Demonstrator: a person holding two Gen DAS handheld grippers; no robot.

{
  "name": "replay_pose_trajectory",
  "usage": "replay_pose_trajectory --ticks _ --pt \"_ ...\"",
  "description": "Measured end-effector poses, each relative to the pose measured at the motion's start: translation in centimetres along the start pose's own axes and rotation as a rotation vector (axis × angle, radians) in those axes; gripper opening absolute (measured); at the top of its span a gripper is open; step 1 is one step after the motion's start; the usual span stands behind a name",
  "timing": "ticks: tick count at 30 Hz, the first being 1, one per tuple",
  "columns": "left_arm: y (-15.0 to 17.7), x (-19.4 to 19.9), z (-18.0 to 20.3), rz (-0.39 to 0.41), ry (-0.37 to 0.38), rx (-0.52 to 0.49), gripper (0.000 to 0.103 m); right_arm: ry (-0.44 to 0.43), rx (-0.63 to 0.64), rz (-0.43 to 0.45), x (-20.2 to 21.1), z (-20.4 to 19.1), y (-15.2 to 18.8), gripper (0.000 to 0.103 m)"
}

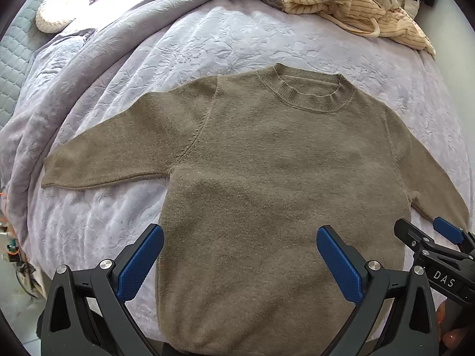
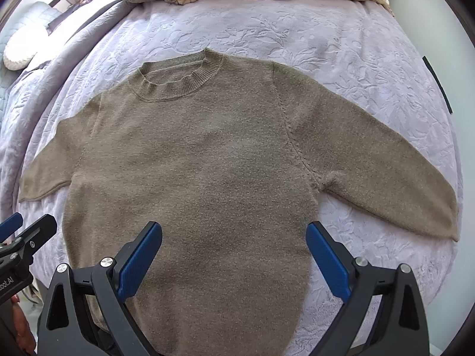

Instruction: Fold small clothes

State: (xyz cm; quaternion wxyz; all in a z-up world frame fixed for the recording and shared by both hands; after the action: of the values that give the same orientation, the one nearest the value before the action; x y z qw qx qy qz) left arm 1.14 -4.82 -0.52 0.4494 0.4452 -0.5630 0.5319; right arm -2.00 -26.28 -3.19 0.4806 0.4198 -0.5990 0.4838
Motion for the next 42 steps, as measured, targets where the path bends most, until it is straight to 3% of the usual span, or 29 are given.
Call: replay_pose_trajectory --ticks 9,17,24,32,37,39,41,42 --pt "-1.1 -3.0 -1.4 -0.033 0.093 -0.075 0.103 0.089 -0.028 -0.005 -0.7 -1.6 0.8 0.098" --pt "-1.2 -6.3 -5.7 -0.056 0.172 -0.015 0.103 0.029 -0.041 0.016 -1.1 -5.2 1.5 0.098" --pt "-0.5 -10.0 -15.6 -0.062 0.203 0.165 0.103 -0.043 0.028 -0.03 -2.6 -12.4 2.9 0.099" --pt "2.0 -16.1 -31.9 -0.053 0.225 0.578 0.103 -0.096 0.142 -0.089 -4.1 -20.0 4.5 0.099" --pt "1.8 -16.6 -36.2 0.07 0.339 0.719 0.103 -0.092 0.192 -0.115 -4.9 -22.3 5.2 0.099" --pt "1.4 -16.1 -36.9 0.127 0.33 0.74 0.097 -0.093 0.2 -0.127 -5.2 -22.6 5.3 0.099" --pt "1.4 -15.9 -37.6 0.147 0.314 0.779 0.066 -0.095 0.207 -0.133 -5.3 -22.7 5.4 0.099" --pt "1.5 -16.1 -38.0 0.151 0.314 0.807 0.055 -0.099 0.21 -0.134 -5.3 -22.8 5.5 0.099"
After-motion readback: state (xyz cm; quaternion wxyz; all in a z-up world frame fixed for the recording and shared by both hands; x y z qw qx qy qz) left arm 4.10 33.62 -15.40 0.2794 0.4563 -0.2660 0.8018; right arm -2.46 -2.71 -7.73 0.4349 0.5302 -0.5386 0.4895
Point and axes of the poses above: each gripper's, at about its wrist camera, not at the fingertips, and x roughly against the way its jaws point, z to its right, y to its underside, the point moved 1 cm from there along -x, roughly the way its jaws point, and after that the axes turned 1 degree about -y, right-handed, at the moved point
